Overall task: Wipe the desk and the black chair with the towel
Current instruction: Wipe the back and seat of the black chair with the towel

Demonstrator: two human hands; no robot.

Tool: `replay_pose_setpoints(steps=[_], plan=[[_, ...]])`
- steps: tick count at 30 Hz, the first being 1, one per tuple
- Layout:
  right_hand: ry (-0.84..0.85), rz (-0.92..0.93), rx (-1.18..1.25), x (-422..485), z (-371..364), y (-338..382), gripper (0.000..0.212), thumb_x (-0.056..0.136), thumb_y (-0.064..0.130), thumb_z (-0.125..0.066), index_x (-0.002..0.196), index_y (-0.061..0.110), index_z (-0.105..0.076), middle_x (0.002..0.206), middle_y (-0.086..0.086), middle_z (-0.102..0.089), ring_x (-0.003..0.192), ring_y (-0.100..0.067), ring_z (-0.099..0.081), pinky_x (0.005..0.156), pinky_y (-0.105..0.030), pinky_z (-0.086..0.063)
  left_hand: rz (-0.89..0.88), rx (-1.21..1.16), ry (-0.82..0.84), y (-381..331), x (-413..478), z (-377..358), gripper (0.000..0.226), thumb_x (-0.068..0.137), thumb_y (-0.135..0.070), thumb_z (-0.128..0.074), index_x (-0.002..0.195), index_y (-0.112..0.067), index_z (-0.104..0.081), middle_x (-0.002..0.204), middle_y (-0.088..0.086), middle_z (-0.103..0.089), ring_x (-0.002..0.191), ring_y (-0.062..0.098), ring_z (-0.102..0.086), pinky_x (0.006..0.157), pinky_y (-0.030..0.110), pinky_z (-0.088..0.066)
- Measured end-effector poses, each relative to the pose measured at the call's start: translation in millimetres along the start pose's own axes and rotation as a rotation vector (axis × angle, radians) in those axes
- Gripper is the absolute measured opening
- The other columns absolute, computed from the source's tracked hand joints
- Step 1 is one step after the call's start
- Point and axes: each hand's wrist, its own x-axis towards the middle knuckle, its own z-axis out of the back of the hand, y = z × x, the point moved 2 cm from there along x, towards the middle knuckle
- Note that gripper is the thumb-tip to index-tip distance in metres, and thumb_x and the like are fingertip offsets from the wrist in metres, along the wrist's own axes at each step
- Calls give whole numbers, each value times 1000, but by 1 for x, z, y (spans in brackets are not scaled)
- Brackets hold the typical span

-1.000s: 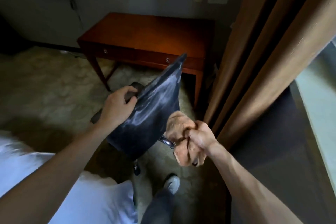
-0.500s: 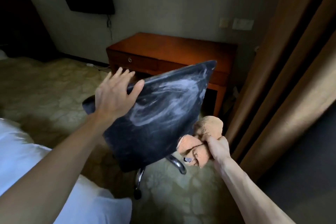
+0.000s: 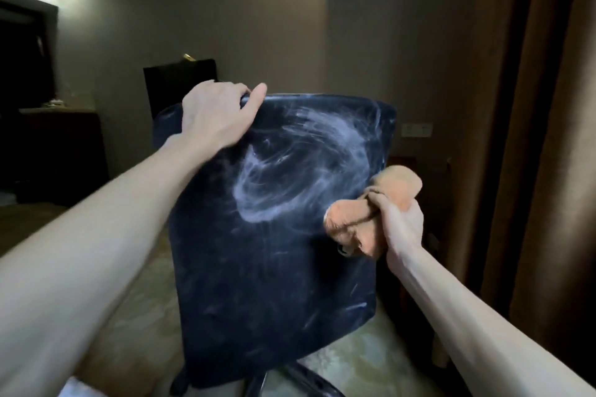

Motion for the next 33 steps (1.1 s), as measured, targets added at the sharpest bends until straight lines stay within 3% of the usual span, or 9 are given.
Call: replay_pose_setpoints(steps=[3,7,10,14,20,23,26,30,33], plan=[[-152,30,-177,2,-6,18,66,61,56,-77,117,23,-67,110,1,-72,100,-21,-70,96,-42,-56,-24,-93,89,11,3,5,56,107,-58,-26,116,-24,-70,120,9,-73,124,35,-58,105,41,-41],[-153,90,-127,4,-20,51,74,63,51,-77,125,15,-61,118,-5,-69,106,-26,-68,101,-44,-53,130,-178,-16,46,-6,14,62,108,-50,-24,123,-14,-72,135,15,-68,137,27,-54,125,39,-23],[-134,207,-197,-6,-40,70,60,81,36,-77,129,17,-47,117,-4,-61,113,-33,-61,102,-43,-46,479,-468,91,80,-20,10,63,111,-52,-21,121,-23,-76,136,19,-66,129,36,-57,109,39,-39],[-96,401,-217,-37,-86,91,57,88,29,-67,136,27,-37,114,3,-57,111,-33,-61,98,-42,-45,656,-1183,135,89,-28,12,78,109,-61,-14,103,-21,-81,125,2,-74,104,11,-68,82,20,-51],[-12,624,-253,-80,-159,105,66,88,28,-62,147,37,-33,144,2,-49,124,-28,-54,93,-45,-45,640,-1217,132,90,-30,7,84,103,-73,-14,106,-24,-83,124,1,-74,112,17,-69,104,37,-52],[-4,820,-333,-102,-186,97,63,81,16,-70,140,24,-49,143,2,-54,132,-30,-43,101,-52,-48,673,-1365,141,86,-29,5,94,100,-76,-12,113,-12,-80,146,-11,-60,124,14,-61,88,29,-51],[87,941,-445,-114,-199,89,55,81,21,-67,134,20,-54,142,4,-55,123,-31,-43,97,-50,-48,677,-1400,136,86,-28,4,97,98,-79,-12,114,-10,-78,146,-2,-61,126,21,-62,91,31,-51],[389,1134,-541,-122,-189,95,45,85,21,-63,130,23,-56,133,6,-57,117,-28,-46,86,-49,-52,706,-1380,132,87,-30,1,102,95,-84,-16,119,-5,-76,125,19,-72,117,33,-69,105,45,-52],[374,963,-453,-119,-164,107,50,83,17,-63,130,26,-49,132,8,-55,129,-20,-43,85,-42,-48,688,-1266,102,87,-32,2,103,79,-96,-23,108,-17,-82,109,15,-79,112,30,-73,111,52,-48]])
